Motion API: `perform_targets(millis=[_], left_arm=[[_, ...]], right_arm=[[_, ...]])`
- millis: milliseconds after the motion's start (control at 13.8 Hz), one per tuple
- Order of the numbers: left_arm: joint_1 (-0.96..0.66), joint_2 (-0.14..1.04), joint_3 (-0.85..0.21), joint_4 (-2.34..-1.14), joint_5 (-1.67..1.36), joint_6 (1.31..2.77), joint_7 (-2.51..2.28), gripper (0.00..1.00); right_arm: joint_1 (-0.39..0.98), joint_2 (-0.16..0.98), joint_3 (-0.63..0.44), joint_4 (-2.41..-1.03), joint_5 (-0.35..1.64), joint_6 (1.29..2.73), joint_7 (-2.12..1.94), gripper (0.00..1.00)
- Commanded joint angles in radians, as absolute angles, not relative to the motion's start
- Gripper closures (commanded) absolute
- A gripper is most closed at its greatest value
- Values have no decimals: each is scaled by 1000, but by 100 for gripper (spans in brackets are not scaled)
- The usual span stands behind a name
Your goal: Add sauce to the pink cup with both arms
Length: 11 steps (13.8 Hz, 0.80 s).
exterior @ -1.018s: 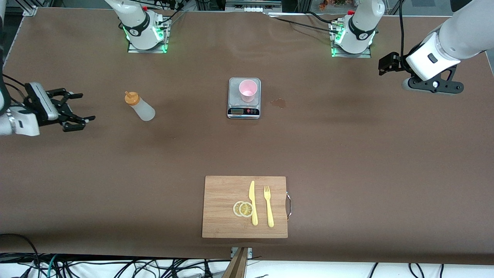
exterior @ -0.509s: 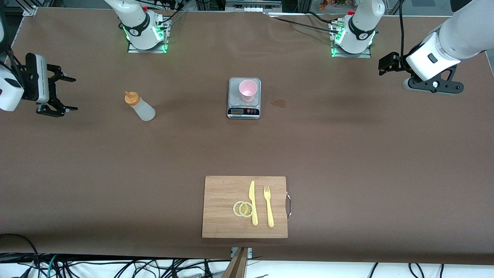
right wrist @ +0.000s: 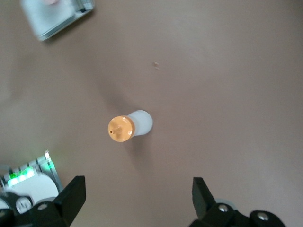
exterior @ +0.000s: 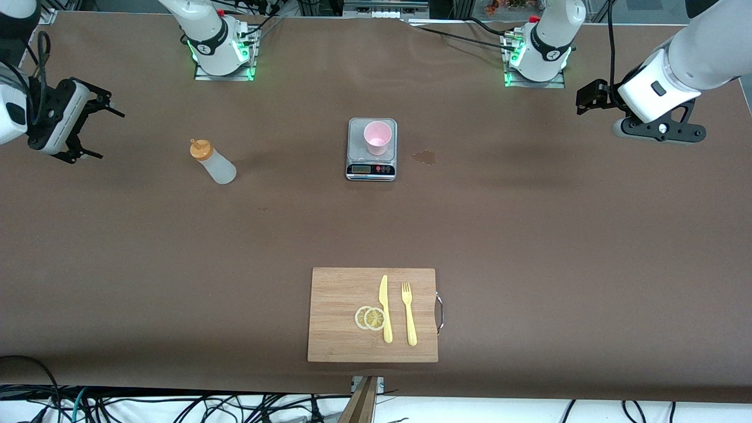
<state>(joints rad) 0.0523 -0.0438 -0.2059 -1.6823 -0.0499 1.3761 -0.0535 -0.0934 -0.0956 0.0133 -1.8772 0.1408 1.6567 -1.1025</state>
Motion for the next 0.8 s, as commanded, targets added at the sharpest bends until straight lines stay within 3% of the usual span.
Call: perform_targets(millis=[0, 436, 727], left_arm=[[51, -37, -207, -1658, -31, 1358, -55, 0], [51, -37, -207, -1658, -31, 1358, -55, 0], [51, -37, -207, -1660, -31, 1358, -55, 0]], right_arm=[[-42, -146, 14, -1911, 54, 1707, -790, 0], [23, -155, 14, -1893, -17, 1704, -274, 0], [43, -155, 14, -1859, -25, 1660, -212, 0]])
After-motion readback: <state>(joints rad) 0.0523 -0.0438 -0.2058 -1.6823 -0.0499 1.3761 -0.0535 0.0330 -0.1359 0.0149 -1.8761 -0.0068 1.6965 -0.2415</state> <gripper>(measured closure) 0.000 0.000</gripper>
